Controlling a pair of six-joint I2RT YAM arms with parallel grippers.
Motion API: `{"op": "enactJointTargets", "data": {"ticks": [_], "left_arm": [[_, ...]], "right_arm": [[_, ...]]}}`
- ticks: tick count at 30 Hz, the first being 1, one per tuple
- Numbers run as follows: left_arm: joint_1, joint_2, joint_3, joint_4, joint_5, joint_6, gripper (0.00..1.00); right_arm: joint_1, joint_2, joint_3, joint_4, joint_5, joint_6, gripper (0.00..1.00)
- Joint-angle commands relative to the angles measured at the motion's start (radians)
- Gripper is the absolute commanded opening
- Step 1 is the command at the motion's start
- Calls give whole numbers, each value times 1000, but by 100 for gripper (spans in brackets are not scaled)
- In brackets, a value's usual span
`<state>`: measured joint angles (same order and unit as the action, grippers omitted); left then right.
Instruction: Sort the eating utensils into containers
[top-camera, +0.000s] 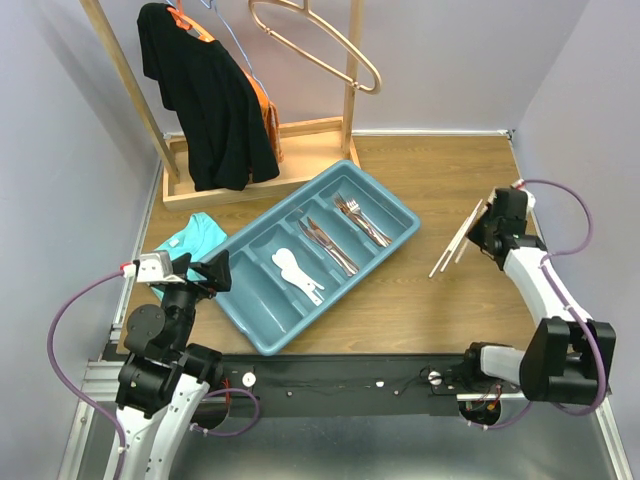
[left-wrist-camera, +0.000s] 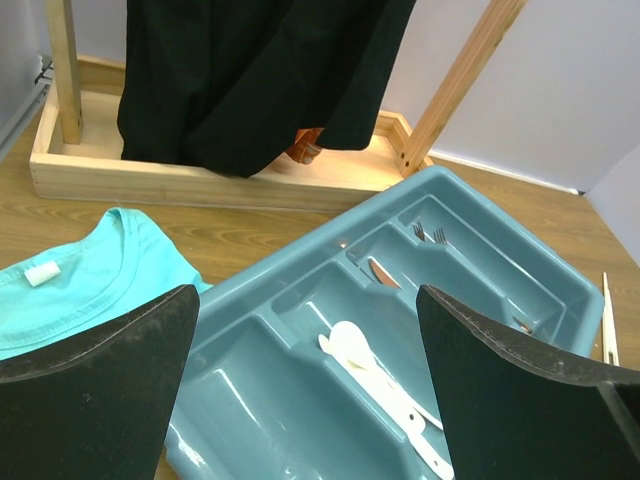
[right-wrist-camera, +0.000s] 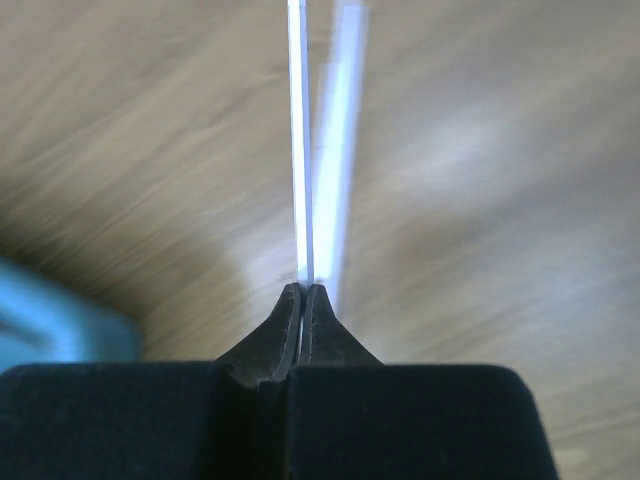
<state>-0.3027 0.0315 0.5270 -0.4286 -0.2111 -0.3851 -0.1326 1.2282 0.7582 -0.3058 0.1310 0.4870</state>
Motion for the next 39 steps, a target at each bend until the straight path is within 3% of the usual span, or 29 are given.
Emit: {"op": "enactJointTargets", "data": {"ticks": [1, 6, 14, 22, 29, 39], "left_arm": [[-4, 21, 8, 2, -2, 11, 99], [-1, 41, 8, 2, 3, 12, 99], [1, 65, 10, 2, 10, 11, 99], [4, 56, 14, -4, 3, 17, 99], [7, 2, 24, -15, -27, 20, 99], [28, -169, 16, 5, -60, 29, 99]], "right_arm": [[160, -36, 93, 30, -16, -53, 1], [299, -24, 128, 103, -125, -62, 1], [735, 141, 234, 253, -234, -39, 1], [1091, 489, 443, 430, -323, 1, 1], [1215, 707, 598, 399, -367, 22, 1], [1240, 821, 722, 92, -352, 44, 5]]}}
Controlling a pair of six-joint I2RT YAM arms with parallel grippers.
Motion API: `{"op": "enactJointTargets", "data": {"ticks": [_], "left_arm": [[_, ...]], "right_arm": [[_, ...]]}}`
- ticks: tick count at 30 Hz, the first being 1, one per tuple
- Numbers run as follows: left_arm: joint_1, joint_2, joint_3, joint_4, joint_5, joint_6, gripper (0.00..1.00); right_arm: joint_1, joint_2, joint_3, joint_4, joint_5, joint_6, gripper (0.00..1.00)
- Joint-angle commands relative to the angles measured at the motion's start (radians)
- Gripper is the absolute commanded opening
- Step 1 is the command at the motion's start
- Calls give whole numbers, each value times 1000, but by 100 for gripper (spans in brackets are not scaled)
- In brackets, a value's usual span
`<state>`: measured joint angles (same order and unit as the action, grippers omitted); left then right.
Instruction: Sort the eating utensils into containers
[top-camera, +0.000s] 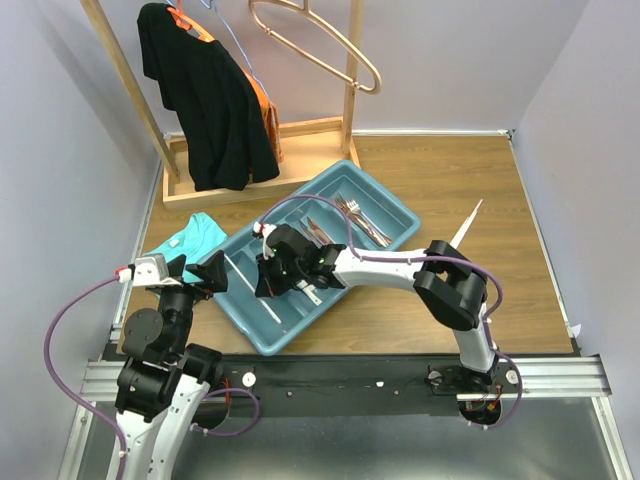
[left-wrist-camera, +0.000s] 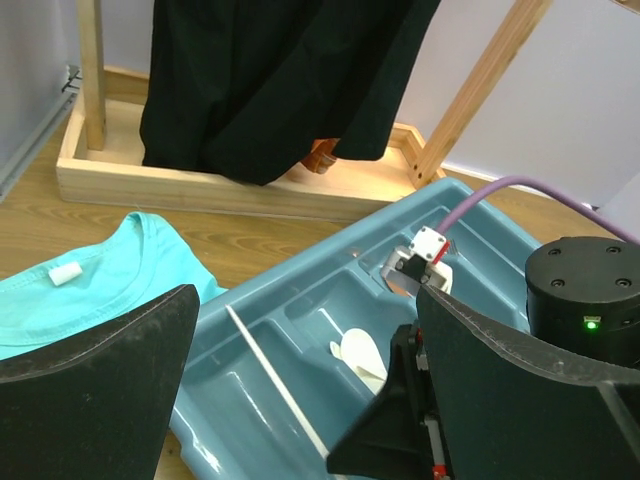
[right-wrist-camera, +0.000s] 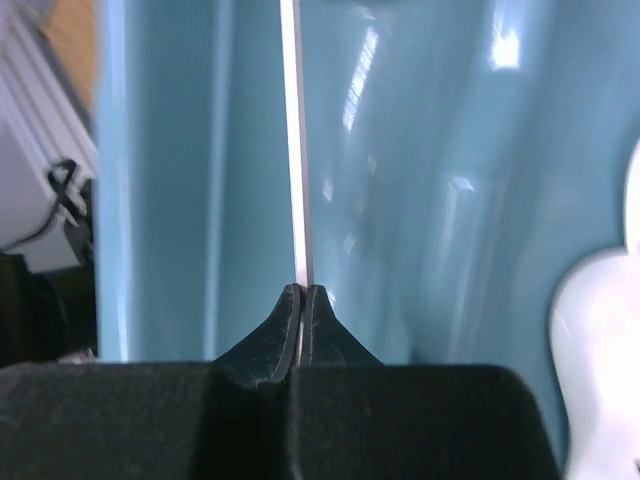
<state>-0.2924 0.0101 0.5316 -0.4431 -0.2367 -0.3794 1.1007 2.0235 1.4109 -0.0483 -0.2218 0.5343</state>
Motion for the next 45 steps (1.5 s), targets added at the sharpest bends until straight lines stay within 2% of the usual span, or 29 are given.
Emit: {"op": "enactJointTargets", "data": {"ticks": [1, 3, 6, 9, 10, 12, 13, 15, 16, 19, 22, 24, 34, 36, 41, 45], "left_arm": [[22, -157, 11, 21, -35, 23, 99], [33, -170, 13, 21, -32, 27, 99], [41, -168, 16, 20, -18, 30, 99], [48, -168, 16, 21, -13, 30, 99], [52, -170, 16, 23, -12, 30, 99], [56, -168, 16, 26, -12, 33, 99], [56, -168, 15, 26, -10, 33, 99], [59, -164, 13, 27, -6, 31, 99], [59, -162, 13, 29, -3, 31, 99], [61, -159, 10, 27, -1, 31, 99], [61, -156, 10, 29, 2, 30, 99], [61, -154, 7, 30, 8, 31, 99], [61, -151, 5, 30, 8, 28, 99], [62, -151, 4, 33, 10, 30, 99], [62, -150, 2, 33, 11, 30, 99], [62, -147, 2, 32, 10, 28, 99]], "right_arm": [[7, 40, 89, -207, -5, -23, 6], [10, 53, 115, -286, -19, -33, 7], [14, 32, 76, -279, -57, -33, 8], [21, 4, 51, -301, -83, -54, 14], [24, -6, 43, -303, -86, -66, 22], [24, -48, 30, -292, -94, -73, 28], [24, -64, 23, -286, -93, -76, 37], [25, -115, 13, -275, -74, -82, 47], [24, -133, 13, -275, -58, -89, 54], [22, -213, 11, -285, 77, -89, 63], [1, -296, -4, -318, 292, -97, 68], [-31, -331, -21, -353, 416, -85, 69], [-480, -627, -326, -406, 665, 41, 69], [-531, -684, -398, -410, 737, 47, 69], [-712, -750, -518, -400, 753, 49, 69], [-820, -760, -596, -349, 647, 43, 67]]}}
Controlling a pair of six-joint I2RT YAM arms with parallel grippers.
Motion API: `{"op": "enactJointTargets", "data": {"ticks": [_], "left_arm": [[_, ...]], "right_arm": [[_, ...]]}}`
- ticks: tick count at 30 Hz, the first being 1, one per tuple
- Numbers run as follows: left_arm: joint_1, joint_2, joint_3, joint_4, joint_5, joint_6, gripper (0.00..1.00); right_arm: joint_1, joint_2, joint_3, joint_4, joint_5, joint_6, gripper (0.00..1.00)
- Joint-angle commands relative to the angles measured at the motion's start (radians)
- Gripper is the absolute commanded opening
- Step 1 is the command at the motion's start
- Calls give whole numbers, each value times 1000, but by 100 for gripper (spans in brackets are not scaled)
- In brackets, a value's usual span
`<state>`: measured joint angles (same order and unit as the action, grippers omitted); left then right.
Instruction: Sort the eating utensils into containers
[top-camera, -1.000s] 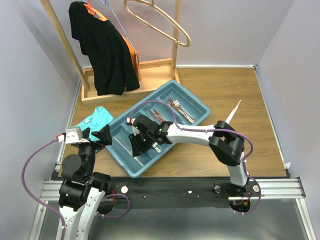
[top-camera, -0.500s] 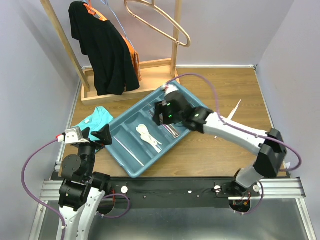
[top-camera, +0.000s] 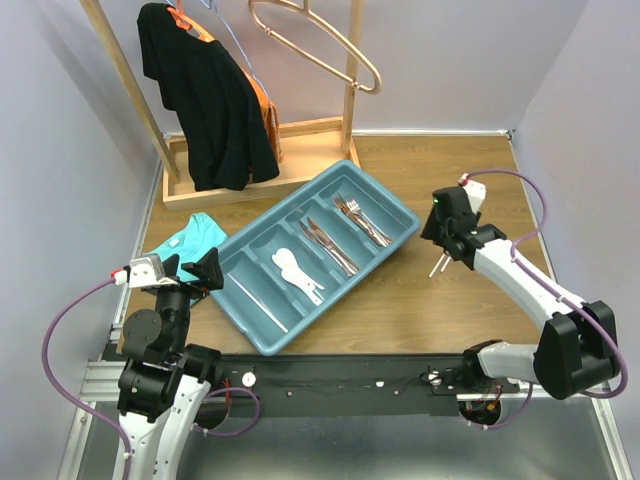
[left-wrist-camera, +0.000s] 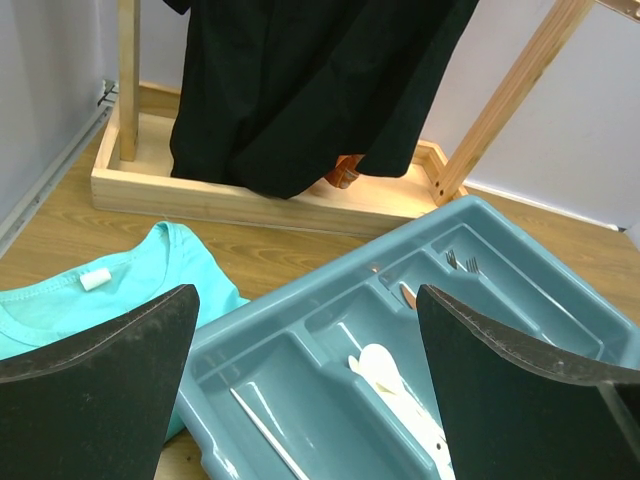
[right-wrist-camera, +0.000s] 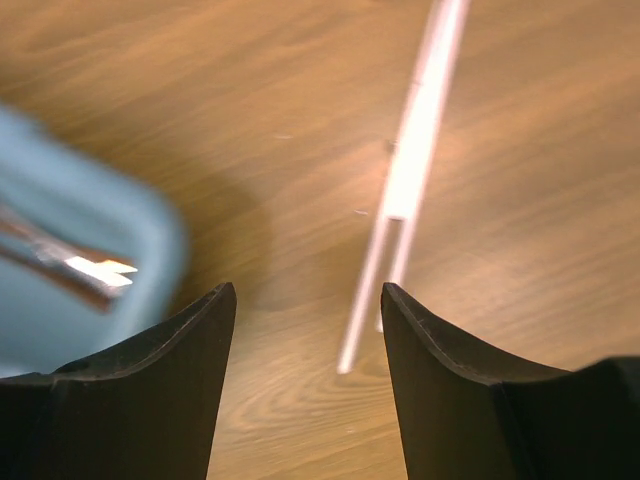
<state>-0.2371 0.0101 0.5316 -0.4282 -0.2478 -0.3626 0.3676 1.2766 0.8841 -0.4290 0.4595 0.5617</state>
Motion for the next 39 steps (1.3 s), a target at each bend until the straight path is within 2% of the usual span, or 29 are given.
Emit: {"op": "enactJointTargets", "data": {"ticks": [1, 10, 17, 28, 34, 35, 37, 39], "left_arm": [[7, -147, 2, 17, 21, 11, 99], [7, -136, -1, 17, 25, 11, 99], [7, -134, 1, 19, 24, 10, 99], [7, -136, 1, 17, 24, 11, 99], [7, -137, 2, 16, 22, 11, 99], [7, -137, 2, 14, 22, 10, 99], [7, -137, 2, 16, 22, 10, 99], [7, -136, 1, 16, 22, 10, 99]], "right_arm": [[-114, -7, -94, 41, -53, 15, 66], [-180, 95, -149, 121, -200, 26, 57], [-210, 148, -166, 151, -237, 37, 43], [-234, 247, -203, 190, -285, 61, 36], [-234, 234, -211, 200, -282, 69, 22], [-234, 228, -209, 200, -277, 67, 16], [-234, 207, -197, 197, -263, 60, 15], [-234, 191, -185, 188, -236, 46, 6]]}}
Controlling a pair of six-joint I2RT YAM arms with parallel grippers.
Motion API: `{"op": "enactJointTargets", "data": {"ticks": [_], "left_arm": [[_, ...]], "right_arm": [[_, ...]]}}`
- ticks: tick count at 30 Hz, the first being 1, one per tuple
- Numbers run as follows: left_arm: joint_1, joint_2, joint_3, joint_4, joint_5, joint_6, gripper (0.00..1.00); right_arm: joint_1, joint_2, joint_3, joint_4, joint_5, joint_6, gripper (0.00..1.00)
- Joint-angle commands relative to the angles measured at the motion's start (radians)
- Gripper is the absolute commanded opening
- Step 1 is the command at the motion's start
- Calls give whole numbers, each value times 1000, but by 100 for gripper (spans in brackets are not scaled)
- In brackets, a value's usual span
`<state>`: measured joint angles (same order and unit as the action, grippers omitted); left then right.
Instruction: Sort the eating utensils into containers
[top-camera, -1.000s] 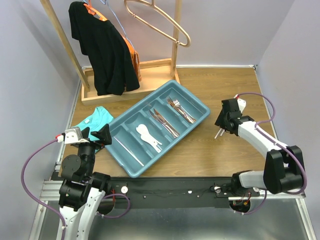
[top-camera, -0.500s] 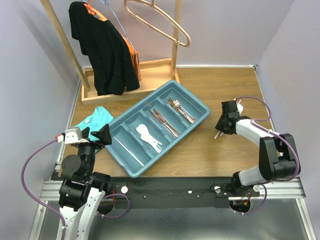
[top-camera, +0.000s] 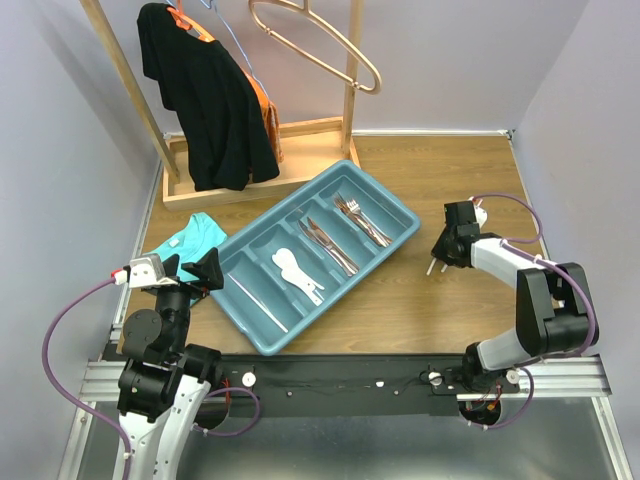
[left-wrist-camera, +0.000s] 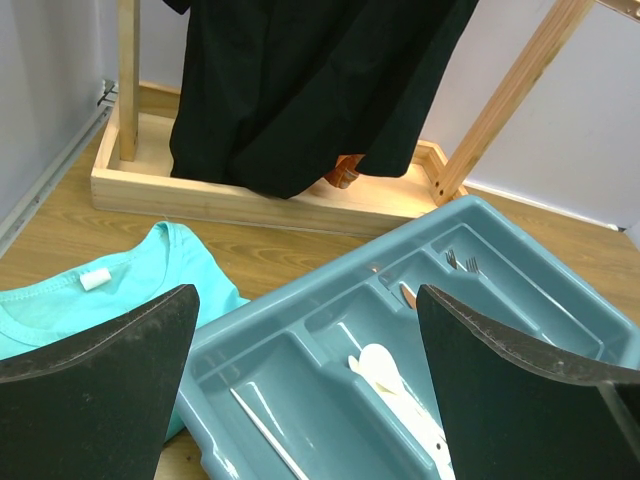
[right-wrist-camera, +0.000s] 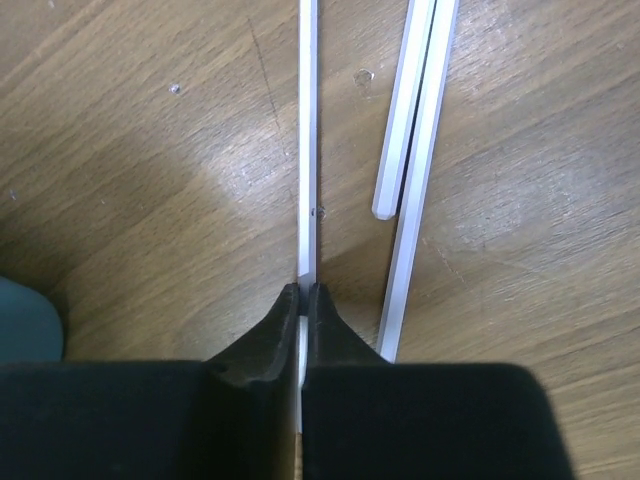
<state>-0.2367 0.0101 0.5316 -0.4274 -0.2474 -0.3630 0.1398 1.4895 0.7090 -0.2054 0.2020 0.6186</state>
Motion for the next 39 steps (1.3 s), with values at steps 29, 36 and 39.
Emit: {"op": "enactJointTargets", "data": {"ticks": [29, 36, 39], "left_arm": [[8, -118, -2, 21, 33, 9, 99], [8, -114, -2, 21, 33, 9, 99], [10, -116, -1, 21, 31, 10, 99]], "right_arm": [[449, -183, 271, 12, -383, -389, 1], [702, 17, 392, 101, -400, -323, 1], [788, 110, 431, 135, -423, -293, 1]]}}
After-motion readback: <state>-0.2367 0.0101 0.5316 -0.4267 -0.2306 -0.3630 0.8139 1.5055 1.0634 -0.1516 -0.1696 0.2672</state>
